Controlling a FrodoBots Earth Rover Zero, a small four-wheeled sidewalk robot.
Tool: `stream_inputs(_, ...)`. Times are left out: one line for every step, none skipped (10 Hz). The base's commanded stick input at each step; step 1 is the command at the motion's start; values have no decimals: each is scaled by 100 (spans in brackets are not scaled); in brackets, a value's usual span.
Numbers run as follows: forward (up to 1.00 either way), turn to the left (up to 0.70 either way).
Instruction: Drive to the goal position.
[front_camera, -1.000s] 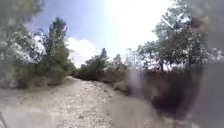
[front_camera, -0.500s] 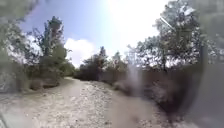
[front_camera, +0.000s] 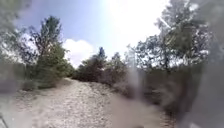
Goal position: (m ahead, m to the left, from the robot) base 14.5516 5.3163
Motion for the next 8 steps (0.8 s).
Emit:
stream_inputs(60,15)
stream_inputs(60,15)
stream_inputs(60,15)
stream_inputs(60,15)
stream_inputs(60,15)
stream_inputs(60,11)
stream_inputs(60,1)
stream_inputs(60,1)
